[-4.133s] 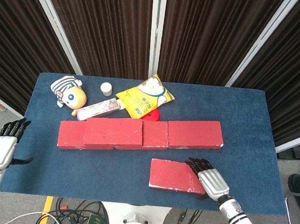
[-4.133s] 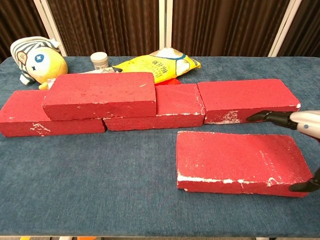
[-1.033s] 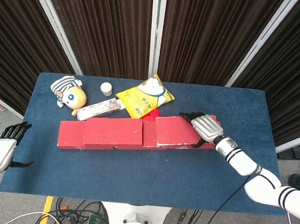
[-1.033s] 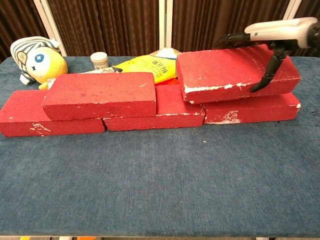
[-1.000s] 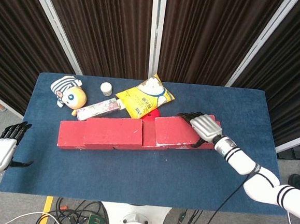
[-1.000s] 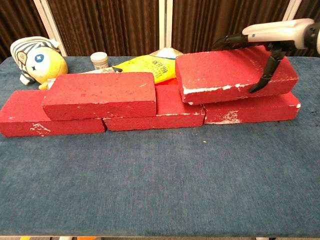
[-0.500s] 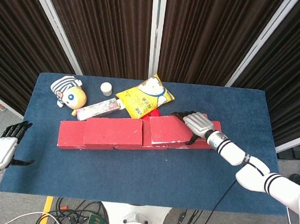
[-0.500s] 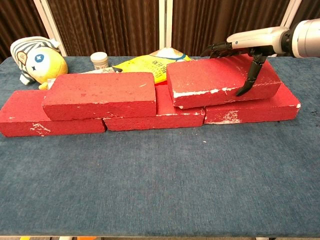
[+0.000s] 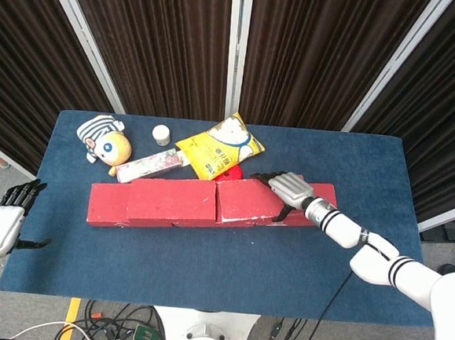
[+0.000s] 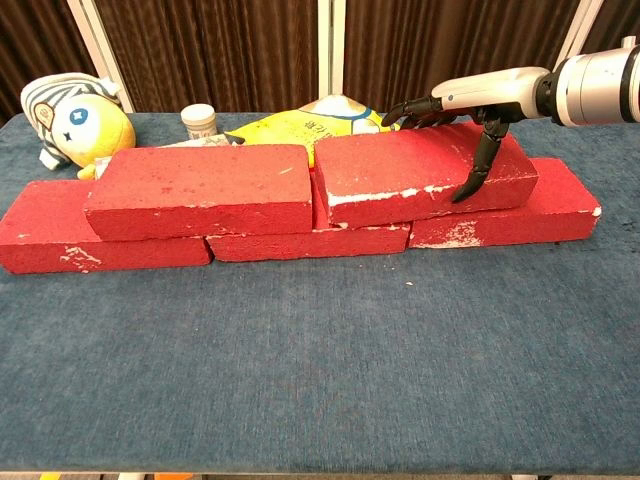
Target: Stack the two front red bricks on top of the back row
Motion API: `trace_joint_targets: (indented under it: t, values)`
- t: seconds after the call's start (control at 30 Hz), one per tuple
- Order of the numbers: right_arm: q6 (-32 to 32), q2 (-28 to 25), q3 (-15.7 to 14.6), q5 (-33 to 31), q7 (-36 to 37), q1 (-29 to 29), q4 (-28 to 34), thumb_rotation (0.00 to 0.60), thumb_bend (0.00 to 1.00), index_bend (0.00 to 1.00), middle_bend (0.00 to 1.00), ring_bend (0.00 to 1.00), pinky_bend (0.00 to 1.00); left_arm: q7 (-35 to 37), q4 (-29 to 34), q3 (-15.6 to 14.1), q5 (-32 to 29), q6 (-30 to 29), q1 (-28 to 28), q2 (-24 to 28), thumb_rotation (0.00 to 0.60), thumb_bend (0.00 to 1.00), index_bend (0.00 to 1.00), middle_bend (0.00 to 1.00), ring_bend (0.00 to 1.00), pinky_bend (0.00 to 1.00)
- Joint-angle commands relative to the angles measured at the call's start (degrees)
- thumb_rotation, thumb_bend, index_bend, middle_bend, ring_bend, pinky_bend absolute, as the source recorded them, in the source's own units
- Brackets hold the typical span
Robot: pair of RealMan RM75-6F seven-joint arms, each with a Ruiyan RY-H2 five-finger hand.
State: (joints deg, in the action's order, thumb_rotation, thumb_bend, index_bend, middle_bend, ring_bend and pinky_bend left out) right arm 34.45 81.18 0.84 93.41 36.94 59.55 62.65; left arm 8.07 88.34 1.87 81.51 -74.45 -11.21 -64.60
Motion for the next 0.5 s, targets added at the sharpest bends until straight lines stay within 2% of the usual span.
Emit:
trace_joint_targets:
  t: [0.03, 0.5]
  values:
    - [0.2, 0.1, -0.4, 0.0, 0.6, 0.3, -0.3, 0.600, 0.06, 0.00, 0.20, 0.16, 0.19, -0.3, -0.4, 0.2, 0.3, -0.5, 0.2, -0.4, 0.600, 0.00, 0.00, 0.00, 0.00, 0.01]
    - [-0.3, 0.2, -1.2, -1.8, 1.1, 1.1, 0.0, 0.600, 0.06, 0.00, 0.19, 0.16, 0.19, 0.2, -2.0, 0.0, -0.1, 0.0, 0.3, -1.3, 0.600, 0.00, 0.00, 0.00, 0.00, 0.01]
